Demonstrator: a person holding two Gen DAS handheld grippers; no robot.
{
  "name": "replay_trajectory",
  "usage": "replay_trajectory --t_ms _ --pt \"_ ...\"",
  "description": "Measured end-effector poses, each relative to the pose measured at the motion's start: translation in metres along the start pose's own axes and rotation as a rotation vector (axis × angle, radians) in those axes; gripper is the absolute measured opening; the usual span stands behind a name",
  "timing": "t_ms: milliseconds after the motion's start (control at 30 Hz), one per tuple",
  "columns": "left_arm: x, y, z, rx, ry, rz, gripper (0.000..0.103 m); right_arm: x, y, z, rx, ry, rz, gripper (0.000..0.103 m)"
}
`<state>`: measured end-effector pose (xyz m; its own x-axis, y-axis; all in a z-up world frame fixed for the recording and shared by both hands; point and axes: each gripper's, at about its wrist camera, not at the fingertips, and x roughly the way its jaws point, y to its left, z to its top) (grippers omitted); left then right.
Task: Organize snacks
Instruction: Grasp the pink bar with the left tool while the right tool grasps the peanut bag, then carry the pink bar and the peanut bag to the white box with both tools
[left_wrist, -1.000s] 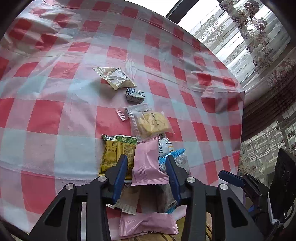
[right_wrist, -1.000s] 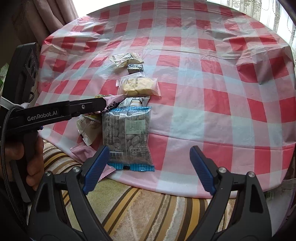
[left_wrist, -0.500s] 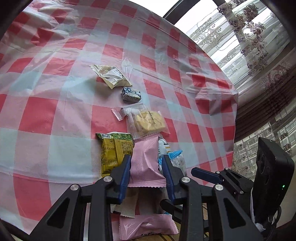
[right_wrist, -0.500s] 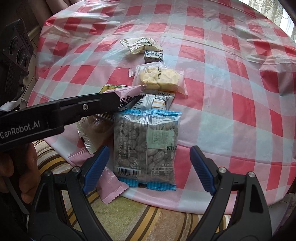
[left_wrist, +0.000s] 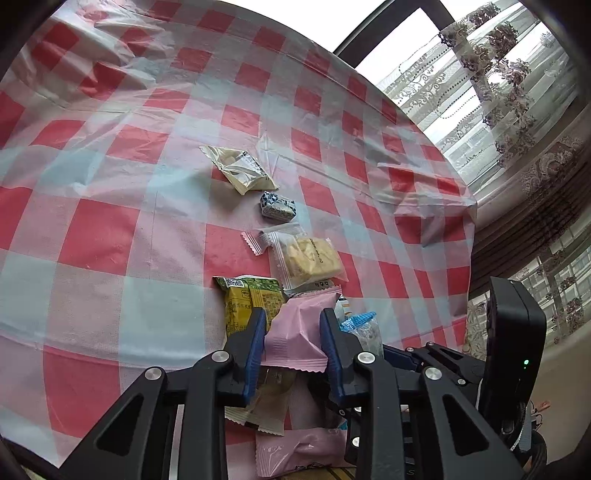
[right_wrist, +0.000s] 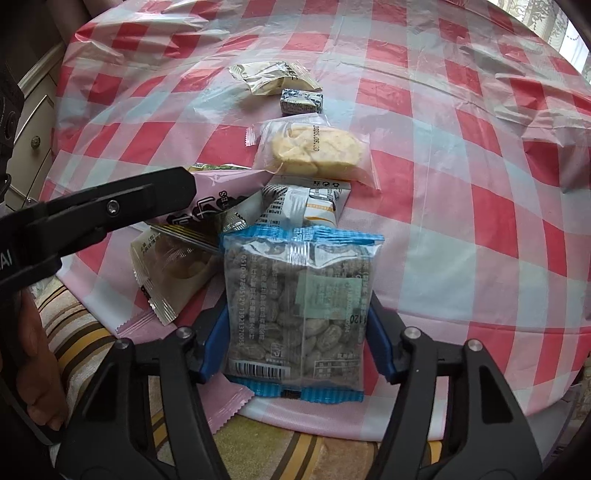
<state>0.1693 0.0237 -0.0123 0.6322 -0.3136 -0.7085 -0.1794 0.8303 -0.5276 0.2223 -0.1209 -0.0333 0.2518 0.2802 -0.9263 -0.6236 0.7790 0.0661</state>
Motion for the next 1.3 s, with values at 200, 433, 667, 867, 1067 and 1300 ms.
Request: replay_trajectory --t_ms 200,433,667,867,1067,1300 --pt "-0.004 -0.007 -0.005 0.065 0.017 0.060 0.031 -0.010 -0.017 -0.004 0.084 -0.030 -0.025 0.064" --pt "0.002 -0.015 -0.015 0.134 0.088 0.116 0.032 -0.024 -0.031 -0.010 0.134 -0.066 -0.034 0.064" --pt "0.014 -0.034 -0.020 0.249 0.131 0.203 0.034 -0.035 -0.043 -0.016 0.162 -0.096 -0.039 0.064" --pt "0.028 -0.054 -0.025 0.368 0.156 0.290 0.027 -0.045 -0.059 -0.025 0.197 -0.119 -0.042 0.064" --pt "0.021 -0.057 -0.026 0.380 0.139 0.300 0.019 -0.055 -0.078 -0.035 0.231 -0.137 -0.051 0.064" --pt "0.005 -0.073 -0.024 0.389 0.063 0.300 0.018 -0.066 -0.099 -0.048 0.281 -0.163 -0.059 0.064"
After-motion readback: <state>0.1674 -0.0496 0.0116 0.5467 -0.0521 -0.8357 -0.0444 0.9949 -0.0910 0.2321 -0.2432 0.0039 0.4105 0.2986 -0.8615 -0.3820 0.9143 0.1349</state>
